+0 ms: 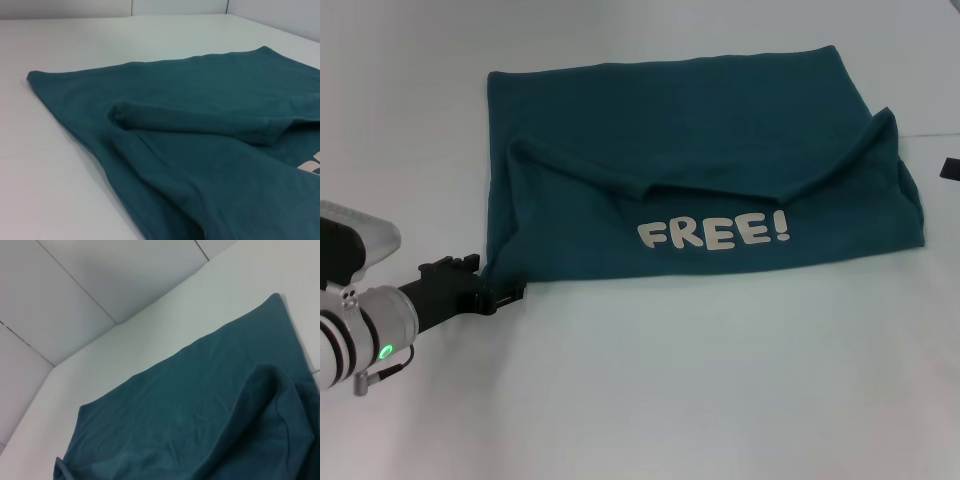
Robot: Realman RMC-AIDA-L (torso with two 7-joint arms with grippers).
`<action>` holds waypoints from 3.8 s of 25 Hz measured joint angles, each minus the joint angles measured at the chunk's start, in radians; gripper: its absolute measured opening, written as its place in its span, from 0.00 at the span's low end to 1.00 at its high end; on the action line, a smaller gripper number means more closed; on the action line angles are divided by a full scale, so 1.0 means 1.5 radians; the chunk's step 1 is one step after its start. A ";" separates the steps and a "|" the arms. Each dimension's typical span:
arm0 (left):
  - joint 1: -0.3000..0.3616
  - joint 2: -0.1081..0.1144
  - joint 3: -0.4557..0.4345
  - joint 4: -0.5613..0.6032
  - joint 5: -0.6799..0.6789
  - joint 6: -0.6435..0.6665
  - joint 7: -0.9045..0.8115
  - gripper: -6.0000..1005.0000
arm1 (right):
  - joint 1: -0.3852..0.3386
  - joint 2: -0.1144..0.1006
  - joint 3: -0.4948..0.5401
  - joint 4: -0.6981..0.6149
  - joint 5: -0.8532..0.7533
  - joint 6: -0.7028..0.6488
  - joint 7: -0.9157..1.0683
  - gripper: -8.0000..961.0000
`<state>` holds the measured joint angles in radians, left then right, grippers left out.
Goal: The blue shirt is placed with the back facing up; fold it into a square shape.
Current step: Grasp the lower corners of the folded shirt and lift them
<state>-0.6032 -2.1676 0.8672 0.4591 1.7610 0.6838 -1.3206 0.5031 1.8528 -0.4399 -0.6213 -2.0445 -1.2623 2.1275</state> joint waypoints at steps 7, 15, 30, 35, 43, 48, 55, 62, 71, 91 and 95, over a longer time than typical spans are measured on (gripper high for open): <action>-0.006 0.000 0.021 -0.005 0.000 -0.001 -0.001 0.68 | 0.002 0.000 0.008 0.000 0.001 0.000 0.000 0.80; -0.014 0.000 0.026 -0.005 0.000 0.000 -0.002 0.67 | 0.004 0.001 0.016 0.000 0.001 0.001 0.000 0.80; -0.017 0.000 0.048 0.005 0.000 -0.009 -0.012 0.64 | 0.004 0.002 0.018 0.000 0.001 0.007 0.000 0.80; -0.017 0.000 0.050 0.008 0.000 -0.017 -0.013 0.49 | 0.004 0.002 0.018 0.000 0.001 0.007 0.000 0.80; -0.023 0.000 0.065 0.003 0.000 -0.042 -0.014 0.16 | 0.003 0.003 0.019 0.000 0.002 0.007 -0.002 0.80; -0.024 0.000 0.067 0.003 0.000 -0.045 -0.015 0.06 | 0.004 0.003 0.019 0.000 0.002 0.015 -0.002 0.80; -0.005 0.003 0.067 0.040 0.000 0.011 -0.052 0.01 | 0.004 -0.003 0.009 0.001 -0.030 0.016 0.014 0.80; 0.011 0.003 0.063 0.072 0.033 0.047 -0.088 0.01 | 0.019 0.002 0.004 0.002 -0.128 0.048 0.050 0.80; 0.006 0.003 0.066 0.075 0.048 0.044 -0.101 0.01 | 0.042 0.034 -0.043 0.005 -0.162 0.167 0.052 0.79; 0.000 0.004 0.066 0.074 0.050 0.033 -0.104 0.01 | 0.088 0.044 -0.105 0.045 -0.163 0.262 0.056 0.72; 0.000 0.004 0.066 0.073 0.050 0.033 -0.104 0.01 | 0.089 0.044 -0.105 0.057 -0.163 0.275 0.055 0.65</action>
<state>-0.6031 -2.1613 0.9664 0.5692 1.8361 0.7331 -1.4772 0.6362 1.9188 -0.5980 -0.5363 -2.2887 -0.8503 2.2099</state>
